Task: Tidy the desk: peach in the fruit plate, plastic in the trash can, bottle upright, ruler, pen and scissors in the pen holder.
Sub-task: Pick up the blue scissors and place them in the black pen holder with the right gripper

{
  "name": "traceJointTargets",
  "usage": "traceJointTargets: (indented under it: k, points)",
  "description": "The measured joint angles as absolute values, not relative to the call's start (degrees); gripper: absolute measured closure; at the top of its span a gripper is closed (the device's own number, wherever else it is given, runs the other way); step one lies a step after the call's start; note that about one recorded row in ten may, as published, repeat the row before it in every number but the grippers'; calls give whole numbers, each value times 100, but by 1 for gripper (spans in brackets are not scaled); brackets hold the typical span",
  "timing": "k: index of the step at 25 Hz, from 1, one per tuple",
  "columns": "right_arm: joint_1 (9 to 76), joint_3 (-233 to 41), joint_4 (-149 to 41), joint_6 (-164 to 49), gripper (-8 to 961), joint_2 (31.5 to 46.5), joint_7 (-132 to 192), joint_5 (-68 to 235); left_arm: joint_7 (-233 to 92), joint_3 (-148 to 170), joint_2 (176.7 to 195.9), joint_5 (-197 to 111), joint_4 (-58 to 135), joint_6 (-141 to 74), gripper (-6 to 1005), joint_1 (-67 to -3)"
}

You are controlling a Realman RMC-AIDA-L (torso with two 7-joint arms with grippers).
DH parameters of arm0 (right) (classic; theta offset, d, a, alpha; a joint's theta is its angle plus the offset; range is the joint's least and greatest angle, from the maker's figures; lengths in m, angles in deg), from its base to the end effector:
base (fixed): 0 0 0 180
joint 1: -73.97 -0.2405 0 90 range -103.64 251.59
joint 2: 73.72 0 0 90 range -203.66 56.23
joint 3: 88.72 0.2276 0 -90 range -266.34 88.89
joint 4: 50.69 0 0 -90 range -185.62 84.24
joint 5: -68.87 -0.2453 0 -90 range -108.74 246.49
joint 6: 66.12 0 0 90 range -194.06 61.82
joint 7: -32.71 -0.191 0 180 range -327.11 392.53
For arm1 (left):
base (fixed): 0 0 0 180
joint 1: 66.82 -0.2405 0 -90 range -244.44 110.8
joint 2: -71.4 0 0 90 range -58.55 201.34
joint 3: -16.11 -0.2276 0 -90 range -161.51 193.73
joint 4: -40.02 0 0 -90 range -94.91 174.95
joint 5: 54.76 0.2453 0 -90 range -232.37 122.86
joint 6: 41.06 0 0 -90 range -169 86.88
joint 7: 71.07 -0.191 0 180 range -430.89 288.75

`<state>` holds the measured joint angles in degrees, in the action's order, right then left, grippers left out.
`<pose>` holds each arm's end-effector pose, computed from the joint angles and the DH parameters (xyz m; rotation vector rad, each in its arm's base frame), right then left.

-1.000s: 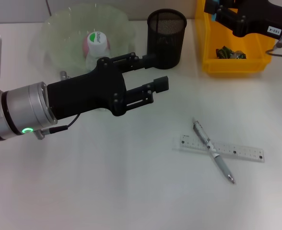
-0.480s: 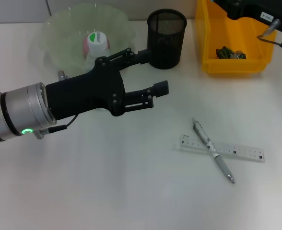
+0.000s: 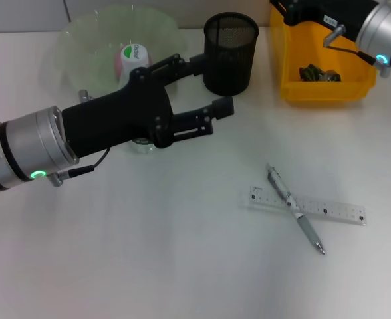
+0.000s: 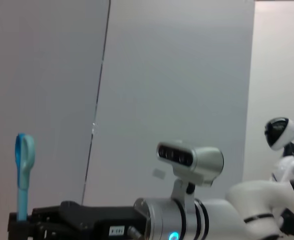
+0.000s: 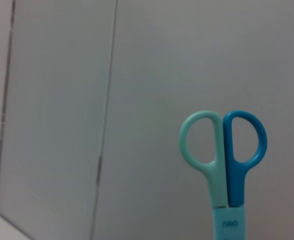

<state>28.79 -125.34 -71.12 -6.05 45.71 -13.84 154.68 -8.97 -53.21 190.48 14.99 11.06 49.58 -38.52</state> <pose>0.1861 0.4854 -0.0208 -2.1802 0.2655 0.7565 -0.1611 0.3452 -0.0503 -2.6022 -0.3016 -1.2923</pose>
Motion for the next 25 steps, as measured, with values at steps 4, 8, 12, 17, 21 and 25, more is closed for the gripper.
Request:
traceJointTargets:
  k: [4,8,12,17,21,25]
  points:
    - [2714,-12536,-6830,-808,723,4573,-890,15215,-848,-5328,19049,1342,1123,4957,167,-3847]
    - [2590,-12526,-6453,-847,722,4565,-558,14980,-743,-5332,19049,1297,1151,4936,167,-3815]
    - [2489,-12463,-6147,-1021,721,4561,-316,14931,-721,-5333,19049,1295,1178,4895,167,-3797]
    - [2298,-12462,-5870,-1430,720,4587,68,14557,-754,-5332,19049,1292,1183,4843,167,-3793]
    - [2217,-12495,-5772,-1461,719,4606,117,14433,-766,-5336,19049,1299,1183,4836,167,-3790]
    - [2138,-12477,-5688,-1591,718,4608,104,14429,-788,-5371,19032,1323,1183,4823,167,-3780]
